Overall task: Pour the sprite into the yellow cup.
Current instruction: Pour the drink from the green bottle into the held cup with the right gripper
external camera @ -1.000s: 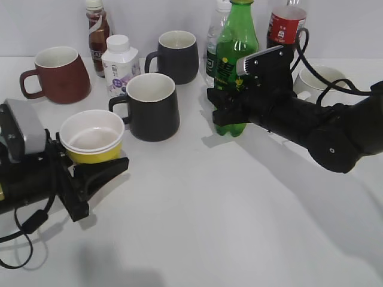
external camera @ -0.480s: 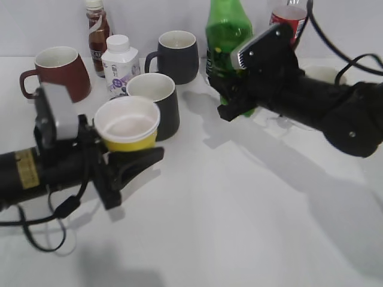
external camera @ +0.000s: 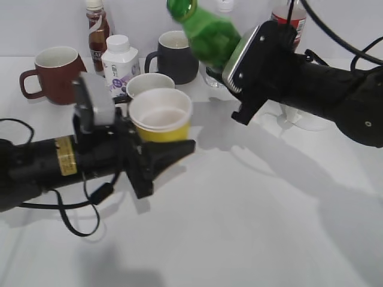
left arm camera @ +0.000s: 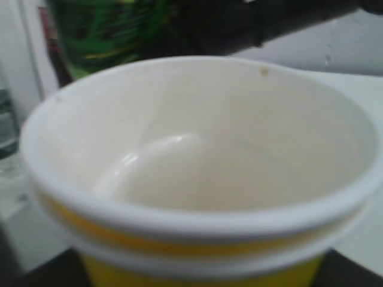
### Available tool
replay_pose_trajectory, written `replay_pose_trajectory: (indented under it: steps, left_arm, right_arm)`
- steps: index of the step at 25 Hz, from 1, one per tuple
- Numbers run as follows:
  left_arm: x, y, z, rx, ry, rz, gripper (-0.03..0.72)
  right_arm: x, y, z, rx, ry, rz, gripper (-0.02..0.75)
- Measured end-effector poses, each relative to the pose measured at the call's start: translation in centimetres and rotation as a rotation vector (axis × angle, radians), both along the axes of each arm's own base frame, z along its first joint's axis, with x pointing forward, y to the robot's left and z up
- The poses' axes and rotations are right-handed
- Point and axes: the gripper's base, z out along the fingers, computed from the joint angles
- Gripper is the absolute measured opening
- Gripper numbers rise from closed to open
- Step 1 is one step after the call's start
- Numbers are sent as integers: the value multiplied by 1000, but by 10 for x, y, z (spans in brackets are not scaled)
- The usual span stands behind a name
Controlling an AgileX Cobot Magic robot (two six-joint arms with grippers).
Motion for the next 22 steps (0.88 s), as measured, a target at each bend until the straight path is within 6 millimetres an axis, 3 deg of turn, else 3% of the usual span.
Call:
replay_pose_trajectory:
  steps: [10, 22]
  left_arm:
    - [-1, -7, -3, 27, 14, -8, 403]
    - [0, -6, -3, 21, 19, 11, 403]
  right_arm:
    - [8, -16, -1, -176, -117, -6, 387]
    - [8, -16, -1, -395, -286, 51, 387]
